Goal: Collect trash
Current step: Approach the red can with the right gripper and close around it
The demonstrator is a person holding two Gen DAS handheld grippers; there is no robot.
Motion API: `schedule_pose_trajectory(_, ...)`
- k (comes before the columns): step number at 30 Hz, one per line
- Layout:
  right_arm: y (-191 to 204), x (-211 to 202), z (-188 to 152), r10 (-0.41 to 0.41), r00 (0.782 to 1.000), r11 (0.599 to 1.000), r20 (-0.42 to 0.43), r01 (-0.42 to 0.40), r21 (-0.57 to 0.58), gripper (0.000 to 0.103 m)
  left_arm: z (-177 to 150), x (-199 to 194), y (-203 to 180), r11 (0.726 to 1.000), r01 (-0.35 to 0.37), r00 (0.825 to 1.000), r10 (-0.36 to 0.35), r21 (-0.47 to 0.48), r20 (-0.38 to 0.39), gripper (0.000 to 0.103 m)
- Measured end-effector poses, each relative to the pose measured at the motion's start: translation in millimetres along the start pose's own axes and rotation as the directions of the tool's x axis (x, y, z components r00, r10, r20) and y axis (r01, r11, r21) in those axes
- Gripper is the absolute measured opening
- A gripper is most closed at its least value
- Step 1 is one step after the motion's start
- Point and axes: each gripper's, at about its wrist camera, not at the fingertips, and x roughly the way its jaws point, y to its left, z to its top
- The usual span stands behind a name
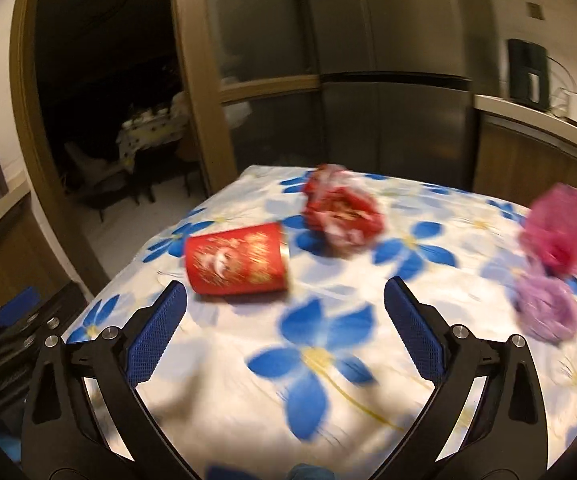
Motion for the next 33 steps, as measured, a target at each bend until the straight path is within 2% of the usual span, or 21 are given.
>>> schedule_pose_trajectory(6,22,50,14,0.01,0.994,1.0,-0.107,-0.013,-0.027,0.098,6,5,12,1.0,-0.004,1.0,0.004,-0.012,0.005,0.097)
schedule_pose_trajectory(15,33,77,21,0.023,0.987,0.999,-0.157,-0.028,-0.03,0.098,9,21,18,1.0,0.01,1.0,-0.01,-0.021,-0.015,0.097)
schedule_pose_trajectory(18,32,79,20,0.011,0.986,1.0,-0.166,-0.016,-0.026,0.097,8,24,17,1.0,0.012,1.0,-0.012,-0.017,-0.016,0.097)
schedule_pose_trajectory(22,28,82,18,0.018,0.983,1.0,-0.181,-0.021,-0.012,0.084,9,28,17,1.0,0.012,1.0,-0.012,-0.019,-0.023,0.097)
schedule_pose_trajectory(27,21,82,16,0.045,0.981,0.999,-0.188,-0.043,0.014,0.084,9,30,16,1.0,0.013,0.999,-0.014,-0.017,-0.031,0.097)
schedule_pose_trajectory(33,11,68,15,0.038,0.987,0.999,-0.154,-0.036,0.019,0.083,12,33,8,1.0,0.027,0.999,-0.027,0.012,-0.026,0.097)
